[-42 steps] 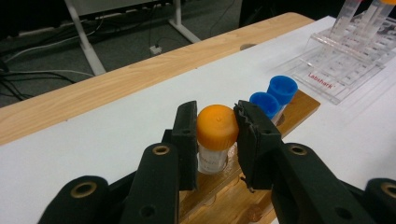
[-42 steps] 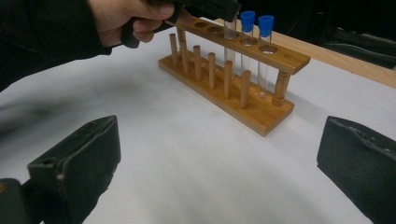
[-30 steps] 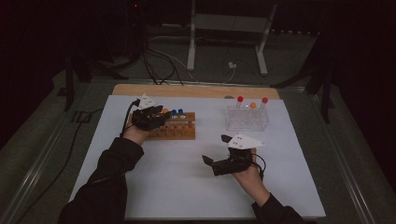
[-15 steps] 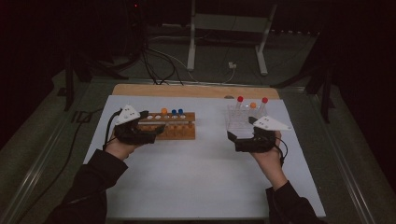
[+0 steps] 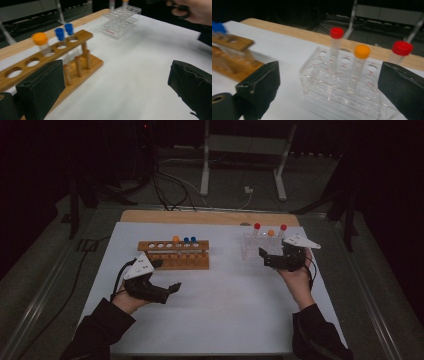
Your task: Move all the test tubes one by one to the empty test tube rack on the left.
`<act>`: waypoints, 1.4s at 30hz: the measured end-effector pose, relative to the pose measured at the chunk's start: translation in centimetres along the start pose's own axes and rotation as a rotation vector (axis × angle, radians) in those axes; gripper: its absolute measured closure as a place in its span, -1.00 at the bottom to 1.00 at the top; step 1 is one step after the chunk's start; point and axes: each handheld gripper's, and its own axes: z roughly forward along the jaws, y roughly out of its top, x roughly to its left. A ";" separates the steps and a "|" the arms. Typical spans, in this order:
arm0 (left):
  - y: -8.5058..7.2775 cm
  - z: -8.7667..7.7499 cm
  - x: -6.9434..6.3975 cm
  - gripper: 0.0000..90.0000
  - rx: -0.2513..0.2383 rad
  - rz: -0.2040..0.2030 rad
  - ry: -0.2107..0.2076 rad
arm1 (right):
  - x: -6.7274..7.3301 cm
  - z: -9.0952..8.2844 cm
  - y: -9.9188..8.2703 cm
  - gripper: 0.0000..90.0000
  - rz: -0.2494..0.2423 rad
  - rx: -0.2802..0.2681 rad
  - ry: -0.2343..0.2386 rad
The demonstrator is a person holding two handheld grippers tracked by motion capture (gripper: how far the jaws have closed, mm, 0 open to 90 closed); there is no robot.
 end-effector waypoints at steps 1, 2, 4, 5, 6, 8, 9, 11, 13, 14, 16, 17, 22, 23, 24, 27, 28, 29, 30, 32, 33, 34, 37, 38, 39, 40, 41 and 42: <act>-0.1 0.0 -0.1 -0.96 -0.004 0.000 -0.006 | -0.2 0.2 -0.1 -0.81 0.005 0.003 -0.004; -0.2 0.0 -0.2 -0.96 -0.003 0.001 -0.014 | -0.5 0.5 -0.2 -0.71 0.015 0.007 -0.011; -0.4 0.1 -0.4 -0.96 -0.010 0.003 -0.013 | -1.0 1.1 -0.3 -0.64 0.029 0.016 -0.037; -0.5 0.1 -0.4 -0.96 -0.004 0.005 -0.018 | -1.2 1.3 -0.4 -0.59 0.028 0.022 -0.045; -0.5 0.2 -0.5 -0.96 -0.002 0.011 -0.014 | -1.4 1.6 -0.4 -0.54 0.026 0.024 -0.055; -0.6 0.2 -0.5 -0.96 0.001 0.009 -0.018 | -1.7 2.1 -0.5 -0.44 0.030 0.035 -0.066; -0.7 0.2 -0.5 -0.96 -0.001 0.008 -0.020 | -1.9 2.3 -0.5 -0.36 0.033 0.037 -0.072; -0.9 0.3 -0.6 -0.96 0.007 0.010 -0.021 | -2.2 2.8 -0.6 -0.20 0.039 0.047 -0.086; -1.1 0.4 -0.6 -0.96 0.011 0.007 -0.028 | -2.5 3.3 -0.6 -0.07 0.047 0.055 -0.099; -1.1 0.4 -0.6 -0.96 0.014 0.008 -0.023 | -2.6 3.5 -0.6 -0.02 0.046 0.064 -0.108; -1.1 0.4 -0.6 -0.96 0.013 0.006 -0.030 | -2.8 4.0 -0.7 0.06 0.054 0.084 -0.113; -1.1 0.4 -0.6 -0.96 0.013 0.008 -0.025 | -2.8 4.3 -0.7 0.12 0.055 0.099 -0.134; -1.2 0.4 -0.6 -0.96 0.012 0.002 -0.034 | -3.1 5.1 -0.8 0.25 0.074 0.102 -0.133; -1.2 0.4 -0.6 -0.96 0.013 0.005 -0.026 | -3.1 5.3 -0.8 0.30 0.069 0.103 -0.141; -1.2 0.5 -0.6 -0.96 0.014 0.003 -0.032 | -3.2 5.4 -0.8 0.32 0.070 0.104 -0.139; -1.2 0.5 -0.5 -0.96 0.016 0.001 -0.035 | -3.2 5.8 -0.8 0.43 0.071 0.110 -0.141; -1.2 0.5 -0.5 -0.96 0.017 -0.001 -0.032 | -3.2 6.0 -0.8 0.46 0.065 0.118 -0.146; -1.3 0.5 -0.5 -0.96 0.015 -0.001 -0.034 | -3.2 6.1 -0.8 0.49 0.062 0.122 -0.143; -1.3 0.5 -0.5 -0.96 0.016 -0.003 -0.036 | -3.2 6.2 -0.8 0.51 0.062 0.124 -0.139; -1.3 0.5 -0.5 -0.96 0.019 -0.001 -0.035 | -3.3 6.5 -0.8 0.54 0.061 0.128 -0.140; -1.3 0.5 -0.5 -0.96 0.019 -0.001 -0.036 | -3.2 6.6 -0.8 0.55 0.063 0.129 -0.140; -1.3 0.5 -0.5 -0.96 0.018 0.000 -0.031 | -3.2 6.6 -0.8 0.60 0.061 0.129 -0.144; -1.3 0.5 -0.4 -0.96 0.015 -0.001 -0.033 | -3.1 6.8 -0.7 0.66 0.057 0.131 -0.149; -1.3 0.5 -0.4 -0.96 0.016 -0.003 -0.036 | -3.1 6.8 -0.7 0.66 0.052 0.133 -0.150; -1.3 0.5 -0.3 -0.96 0.016 -0.005 -0.037 | -3.0 6.8 -0.6 0.67 0.049 0.132 -0.152; -1.3 0.5 -0.4 -0.96 0.019 -0.006 -0.036 | -3.0 6.7 -0.6 0.67 0.052 0.129 -0.152; -1.4 0.5 -0.4 -0.96 0.022 -0.005 -0.038 | -3.0 6.6 -0.5 0.67 0.052 0.124 -0.150; -1.4 0.5 -0.4 -0.96 0.023 -0.005 -0.039 | -3.1 6.5 -0.4 0.67 0.053 0.120 -0.148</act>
